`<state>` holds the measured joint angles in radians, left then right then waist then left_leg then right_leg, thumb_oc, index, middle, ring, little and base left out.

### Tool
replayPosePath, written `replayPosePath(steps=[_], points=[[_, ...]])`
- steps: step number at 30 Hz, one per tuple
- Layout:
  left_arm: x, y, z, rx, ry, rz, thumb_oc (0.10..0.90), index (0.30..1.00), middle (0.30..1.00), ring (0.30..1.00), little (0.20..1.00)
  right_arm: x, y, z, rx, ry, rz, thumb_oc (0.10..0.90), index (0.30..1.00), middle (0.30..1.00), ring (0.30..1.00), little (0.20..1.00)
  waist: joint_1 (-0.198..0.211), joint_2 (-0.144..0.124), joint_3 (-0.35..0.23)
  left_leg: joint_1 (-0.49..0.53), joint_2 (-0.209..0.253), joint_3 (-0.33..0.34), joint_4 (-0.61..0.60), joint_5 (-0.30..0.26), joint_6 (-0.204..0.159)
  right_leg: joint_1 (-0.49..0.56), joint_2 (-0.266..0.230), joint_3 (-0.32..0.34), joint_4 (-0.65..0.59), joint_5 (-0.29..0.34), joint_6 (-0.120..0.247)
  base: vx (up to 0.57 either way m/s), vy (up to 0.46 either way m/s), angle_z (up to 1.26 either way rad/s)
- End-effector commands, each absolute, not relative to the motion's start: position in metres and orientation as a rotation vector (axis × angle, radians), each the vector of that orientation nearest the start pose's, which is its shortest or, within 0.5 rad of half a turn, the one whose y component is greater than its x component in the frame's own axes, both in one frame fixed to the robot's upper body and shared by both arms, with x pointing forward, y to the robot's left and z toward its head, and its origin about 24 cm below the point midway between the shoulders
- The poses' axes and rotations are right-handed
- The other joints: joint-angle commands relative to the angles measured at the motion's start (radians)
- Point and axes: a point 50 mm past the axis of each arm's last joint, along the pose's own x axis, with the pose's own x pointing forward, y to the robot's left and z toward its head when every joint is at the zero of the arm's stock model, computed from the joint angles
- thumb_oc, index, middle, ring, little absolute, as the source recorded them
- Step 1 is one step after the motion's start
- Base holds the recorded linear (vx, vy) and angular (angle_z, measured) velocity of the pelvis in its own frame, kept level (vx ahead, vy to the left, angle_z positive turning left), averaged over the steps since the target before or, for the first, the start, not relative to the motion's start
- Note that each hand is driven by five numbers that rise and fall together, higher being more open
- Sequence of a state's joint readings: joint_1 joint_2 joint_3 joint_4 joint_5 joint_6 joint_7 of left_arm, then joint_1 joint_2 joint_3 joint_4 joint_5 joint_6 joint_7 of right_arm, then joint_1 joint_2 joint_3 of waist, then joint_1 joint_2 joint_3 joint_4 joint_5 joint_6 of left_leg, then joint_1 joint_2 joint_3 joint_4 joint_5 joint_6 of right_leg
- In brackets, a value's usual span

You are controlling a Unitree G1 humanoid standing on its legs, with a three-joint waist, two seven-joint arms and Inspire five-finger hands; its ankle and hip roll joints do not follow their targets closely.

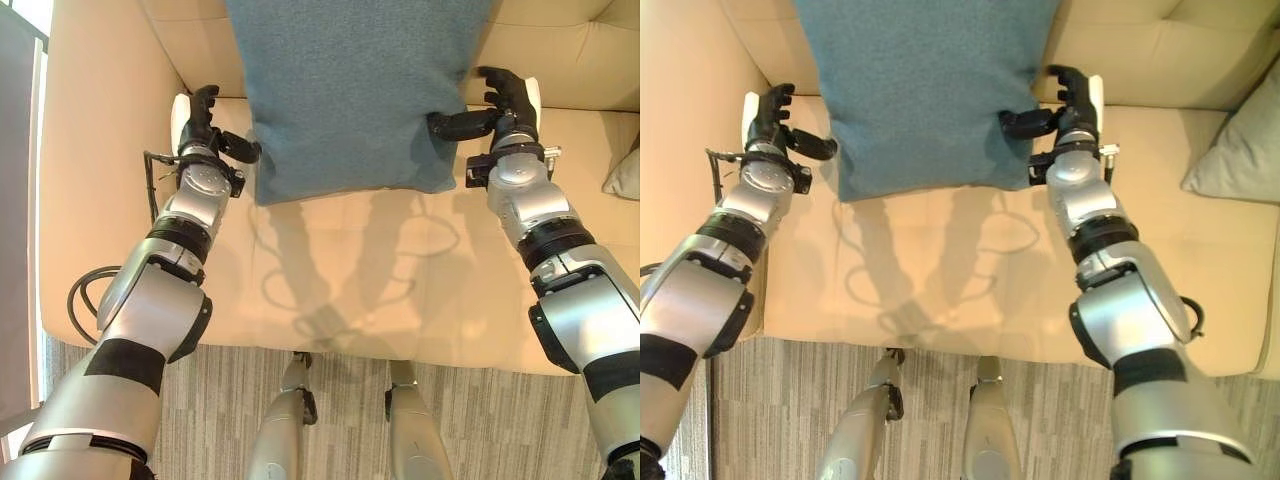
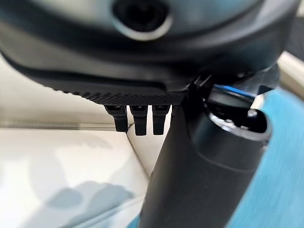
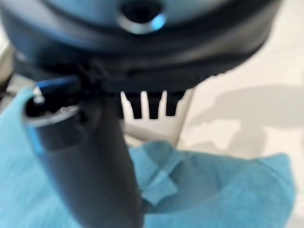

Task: Pick up all the scattered cushions and arrange them neatly on the sofa.

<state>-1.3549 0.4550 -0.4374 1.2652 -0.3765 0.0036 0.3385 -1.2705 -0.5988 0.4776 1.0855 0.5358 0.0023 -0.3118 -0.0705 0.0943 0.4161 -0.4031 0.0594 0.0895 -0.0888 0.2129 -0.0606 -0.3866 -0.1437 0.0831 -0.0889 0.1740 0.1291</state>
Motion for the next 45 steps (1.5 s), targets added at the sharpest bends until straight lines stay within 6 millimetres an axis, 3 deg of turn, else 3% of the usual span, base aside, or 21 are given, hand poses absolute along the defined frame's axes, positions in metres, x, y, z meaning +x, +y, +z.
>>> replayPosePath(steps=[1, 2, 6, 10, 11, 13, 14, 16, 17, 21, 25, 28, 29, 31, 32, 33, 35, 39, 40, 43, 45], points=[[0.409, 0.241, 0.319, 0.057, -0.422, 0.471, 0.8, 0.9, 0.9, 0.9, 0.9, 0.394, -0.294, 0.267, -0.121, -0.281, -0.553, 0.8, 0.9, 0.9, 0.9, 0.9, 0.01, -0.014, -0.086, 0.008, 0.016, -0.014, 0.033, -0.106, -0.067, 0.066, -0.109, -0.028, 0.123, -0.168, 0.111, 0.05, -0.019, 0.07], [0.401, 0.241, 0.326, -0.113, -0.528, 0.399, 0.8, 0.9, 0.9, 0.9, 0.9, 0.387, -0.302, 0.255, 0.027, -0.319, -0.525, 0.8, 0.9, 0.9, 0.9, 0.9, 0.014, -0.007, -0.086, 0.024, 0.014, -0.013, 0.032, -0.119, -0.065, 0.085, -0.11, -0.032, 0.123, -0.185, 0.107, 0.02, -0.012, 0.07], [0.395, 0.244, 0.302, -0.112, -0.542, 0.321, 0.8, 0.9, 0.9, 0.9, 0.9, 0.374, -0.318, 0.223, 0.077, -0.291, -0.512, 0.8, 0.9, 0.9, 0.9, 0.9, 0.022, -0.006, -0.106, 0.047, 0.021, -0.01, 0.039, -0.126, -0.066, 0.107, -0.11, -0.04, 0.12, -0.19, 0.101, 0.01, -0.011, 0.03], [0.389, 0.266, 0.236, -0.09, -0.396, 0.351, 0.8, 0.9, 0.9, 0.9, 0.9, 0.343, -0.343, 0.179, 0.116, -0.29, -0.577, 0.8, 0.9, 0.9, 0.9, 0.9, 0.009, -0.018, -0.142, 0.092, 0.03, -0.009, 0.042, -0.143, -0.064, 0.15, -0.102, -0.048, 0.123, -0.214, 0.093, 0.08, -0.066, 0.0], [0.378, 0.286, 0.186, -0.098, -0.263, 0.387, 0.8, 0.9, 0.9, 0.9, 0.9, 0.322, -0.356, 0.152, 0.105, -0.253, -0.62, 0.8, 0.9, 0.9, 0.9, 0.9, -0.001, -0.022, -0.162, 0.125, 0.038, -0.008, 0.046, -0.155, -0.064, 0.18, -0.098, -0.051, 0.127, -0.226, 0.091, 0.1, -0.063, -0.03], [0.366, 0.298, 0.151, -0.105, -0.174, 0.422, 0.8, 0.9, 0.9, 0.9, 0.9, 0.306, -0.366, 0.135, 0.043, -0.206, -0.65, 0.8, 0.9, 0.9, 0.9, 0.9, -0.005, -0.025, -0.174, 0.148, 0.044, -0.01, 0.05, -0.162, -0.063, 0.202, -0.095, -0.053, 0.13, -0.235, 0.089, 0.06, -0.09, -0.09], [0.342, 0.315, 0.098, -0.153, -0.024, 0.481, 0.8, 0.9, 0.9, 0.9, 0.9, 0.287, -0.376, 0.112, -0.032, -0.124, -0.672, 0.8, 0.9, 0.9, 0.9, 0.9, -0.01, -0.033, -0.191, 0.178, 0.051, -0.015, 0.062, -0.173, -0.058, 0.227, -0.087, -0.052, 0.136, -0.244, 0.083, 0.05, -0.102, -0.08], [0.321, 0.322, 0.063, -0.155, 0.075, 0.508, 0.8, 0.9, 0.9, 0.9, 0.9, 0.272, -0.382, 0.092, -0.094, -0.039, -0.686, 0.8, 0.9, 0.9, 0.9, 0.9, -0.013, -0.034, -0.208, 0.204, 0.057, -0.02, 0.069, -0.18, -0.057, 0.252, -0.082, -0.054, 0.139, -0.252, 0.079, 0.05, -0.127, -0.04], [0.283, 0.335, 0.015, -0.22, 0.212, 0.61, 0.8, 0.9, 0.9, 0.9, 0.9, 0.248, -0.395, 0.071, -0.143, 0.055, -0.732, 0.8, 0.9, 0.9, 0.9, 0.9, -0.015, -0.04, -0.228, 0.231, 0.067, -0.027, 0.082, -0.186, -0.056, 0.272, -0.068, -0.047, 0.151, -0.264, 0.071, 0.05, -0.198, -0.08], [0.185, 0.346, -0.069, -0.291, 0.531, 0.81, 0.8, 0.9, 0.9, 0.9, 0.9, 0.199, -0.399, 0.019, -0.214, 0.288, -0.757, 0.8, 0.9, 0.9, 0.9, 0.9, -0.012, -0.044, -0.276, 0.306, 0.103, -0.036, 0.105, -0.195, -0.062, 0.326, -0.025, -0.035, 0.198, -0.305, 0.044, 0.01, -0.174, -0.07], [0.128, 0.349, -0.096, -0.26, 0.679, 0.869, 0.8, 0.9, 0.9, 0.9, 0.9, 0.173, -0.388, -0.009, -0.223, 0.397, -0.718, 0.8, 0.9, 0.9, 0.9, 0.9, -0.003, -0.04, -0.292, 0.347, 0.143, -0.047, 0.104, -0.167, -0.076, 0.37, 0.019, -0.033, 0.221, -0.341, 0.015, -0.05, -0.177, -0.04], [0.111, 0.352, -0.098, -0.154, 0.735, 0.828, 0.8, 0.9, 0.9, 0.9, 0.9, 0.16, -0.384, -0.019, -0.23, 0.432, -0.708, 0.8, 0.9, 0.9, 0.9, 0.9, 0.006, -0.038, -0.293, 0.34, 0.165, -0.056, 0.093, -0.114, -0.091, 0.389, 0.044, -0.042, 0.209, -0.358, -0.004, -0.18, -0.189, 0.01], [0.077, 0.341, -0.121, -0.212, 0.911, 0.883, 0.8, 0.9, 0.9, 0.9, 0.9, 0.144, -0.371, -0.043, -0.21, 0.525, -0.69, 0.8, 0.9, 0.9, 0.9, 0.9, 0.012, -0.045, -0.281, 0.295, 0.19, -0.067, 0.091, 0.02, -0.122, 0.396, 0.07, -0.061, 0.191, -0.348, -0.028, -0.29, -0.178, 0.05], [0.077, 0.342, -0.121, -0.212, 0.908, 0.884, 0.8, 0.9, 0.9, 0.9, 0.9, 0.145, -0.37, -0.043, -0.208, 0.524, -0.689, 0.8, 0.9, 0.9, 0.9, 0.9, 0.01, -0.047, -0.281, 0.291, 0.189, -0.07, 0.093, 0.02, -0.121, 0.394, 0.069, -0.063, 0.191, -0.348, -0.027, -0.3, -0.153, 0.33], [0.065, 0.329, -0.132, -0.177, 1.02, 0.85, 0.8, 0.9, 0.9, 0.9, 0.9, 0.14, -0.355, -0.059, -0.184, 0.575, -0.67, 0.8, 0.9, 0.9, 0.9, 0.9, -0.012, -0.079, -0.271, 0.301, 0.182, 0.003, 0.191, -0.068, -0.093, 0.373, 0.051, -0.085, 0.192, -0.328, -0.034, -0.33, -0.128, 0.29], [0.065, 0.329, -0.132, -0.176, 1.019, 0.85, 0.8, 0.9, 0.9, 0.9, 0.9, 0.14, -0.355, -0.059, -0.184, 0.575, -0.669, 0.8, 0.9, 0.9, 0.9, 0.9, -0.011, -0.078, -0.273, 0.295, 0.184, 0.003, 0.195, -0.067, -0.093, 0.369, 0.053, -0.084, 0.19, -0.324, -0.034, -0.61, -0.215, 0.13], [0.044, 0.297, -0.151, -0.054, 1.237, 0.696, 0.8, 0.9, 0.9, 0.9, 0.9, 0.141, -0.338, -0.08, -0.157, 0.661, -0.635, 0.8, 0.9, 0.9, 0.9, 0.9, -0.043, -0.081, -0.297, 0.422, 0.131, 0.025, 0.36, -0.222, -0.08, 0.325, 0.042, -0.129, 0.192, -0.275, -0.036, -0.46, -0.085, 0.37], [0.025, 0.276, -0.16, -0.028, 1.355, 0.627, 0.8, 0.9, 0.9, 0.9, 0.9, 0.141, -0.324, -0.096, -0.195, 0.774, -0.541, 0.8, 0.9, 0.9, 0.9, 0.9, -0.058, -0.054, -0.333, 0.525, 0.089, -0.07, 0.332, -0.25, -0.08, 0.277, 0.056, -0.133, 0.213, -0.251, -0.026, -0.24, 0.12, 0.2], [0.031, 0.264, -0.164, 0.005, 1.366, 0.547, 0.8, 0.9, 0.9, 0.9, 0.9, 0.136, -0.315, -0.107, -0.246, 0.855, -0.476, 0.8, 0.9, 0.9, 0.9, 0.9, -0.067, -0.042, -0.343, 0.586, 0.065, -0.141, 0.284, -0.264, -0.077, 0.224, 0.062, -0.133, 0.249, -0.239, -0.02, -0.39, 0.245, 0.14], [0.044, 0.255, -0.166, -0.003, 1.338, 0.501, 0.8, 0.9, 0.9, 0.9, 0.9, 0.123, -0.31, -0.119, -0.234, 0.941, -0.47, 0.8, 0.9, 0.9, 0.9, 0.9, -0.077, -0.044, -0.343, 0.59, 0.067, -0.135, 0.243, -0.322, -0.058, 0.196, 0.043, -0.145, 0.274, -0.233, -0.009, -0.26, 0.164, 0.22], [0.075, 0.24, -0.165, 0.024, 1.257, 0.4, 0.8, 0.9, 0.9, 0.9, 0.9, 0.109, -0.3, -0.132, -0.199, 1.044, -0.482, 0.8, 0.9, 0.9, 0.9, 0.9, -0.077, -0.069, -0.32, 0.587, 0.025, -0.137, 0.191, -0.442, -0.018, 0.157, -0.018, -0.136, 0.28, -0.172, 0.033, -0.3, 0.259, 0.47]])
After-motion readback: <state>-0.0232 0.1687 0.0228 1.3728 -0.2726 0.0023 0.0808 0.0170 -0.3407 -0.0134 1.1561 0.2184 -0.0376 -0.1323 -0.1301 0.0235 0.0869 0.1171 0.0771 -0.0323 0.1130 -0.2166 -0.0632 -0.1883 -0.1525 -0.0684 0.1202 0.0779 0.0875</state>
